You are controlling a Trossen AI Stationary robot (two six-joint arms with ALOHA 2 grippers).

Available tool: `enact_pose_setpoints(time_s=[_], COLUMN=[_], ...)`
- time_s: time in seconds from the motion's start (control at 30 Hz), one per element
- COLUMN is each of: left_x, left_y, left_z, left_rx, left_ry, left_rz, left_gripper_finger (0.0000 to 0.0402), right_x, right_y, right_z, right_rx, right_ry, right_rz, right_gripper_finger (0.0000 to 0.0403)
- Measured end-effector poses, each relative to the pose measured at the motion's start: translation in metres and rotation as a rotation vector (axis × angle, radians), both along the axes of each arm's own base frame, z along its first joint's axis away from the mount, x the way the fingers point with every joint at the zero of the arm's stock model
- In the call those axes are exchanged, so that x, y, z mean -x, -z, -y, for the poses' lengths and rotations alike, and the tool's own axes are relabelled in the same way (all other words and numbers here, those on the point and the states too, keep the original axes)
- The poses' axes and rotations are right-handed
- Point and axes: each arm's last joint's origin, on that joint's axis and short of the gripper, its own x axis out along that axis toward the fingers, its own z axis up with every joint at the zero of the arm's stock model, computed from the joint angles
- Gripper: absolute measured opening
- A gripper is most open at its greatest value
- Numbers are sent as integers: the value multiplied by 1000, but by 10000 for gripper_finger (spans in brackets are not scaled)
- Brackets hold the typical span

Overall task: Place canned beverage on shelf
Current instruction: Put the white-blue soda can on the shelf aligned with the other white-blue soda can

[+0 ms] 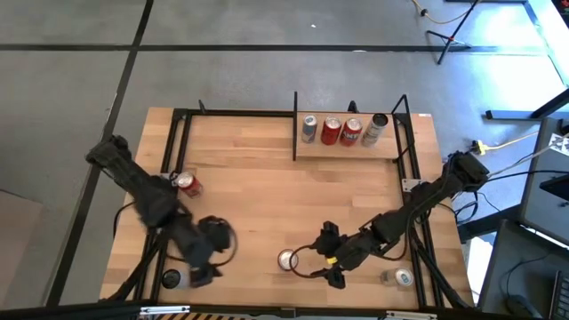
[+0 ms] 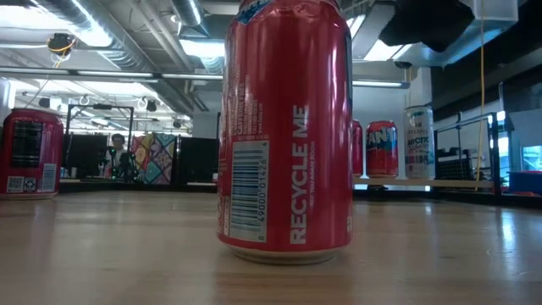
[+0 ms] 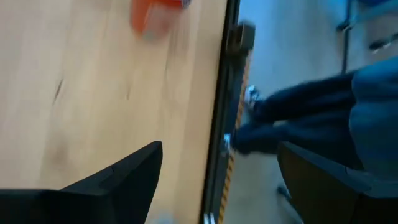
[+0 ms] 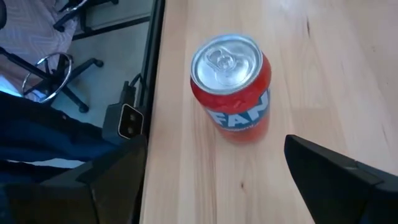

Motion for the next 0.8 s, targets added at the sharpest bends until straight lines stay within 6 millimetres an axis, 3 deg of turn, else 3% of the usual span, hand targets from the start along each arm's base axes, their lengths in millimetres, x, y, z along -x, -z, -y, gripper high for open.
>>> enact_pose_setpoints(time_s=[0.1, 0.17, 0.37, 0.53, 0.8], left_x=[27, 47, 95, 105, 97], left_y=[-23, -28, -12, 14, 36], left_z=[10, 16, 44, 59, 76], left_rx=[6, -9, -49, -140, -239], left_ry=[-4, -15, 5, 32, 141], left_rz=[-84, -173, -320, -364, -334], left_gripper_finger=[314, 314, 314, 314, 314], right_x=[0, 1, 1, 1, 3], right_y=[1, 1, 1, 1, 5], right_z=[0, 0, 0, 1, 3], right_rx=[-9, -11, -3, 1, 10], right_ry=[13, 14, 25, 28, 47], right_rz=[-15, -15, -11, -11, -58], right_gripper_finger=[364, 364, 364, 364, 364])
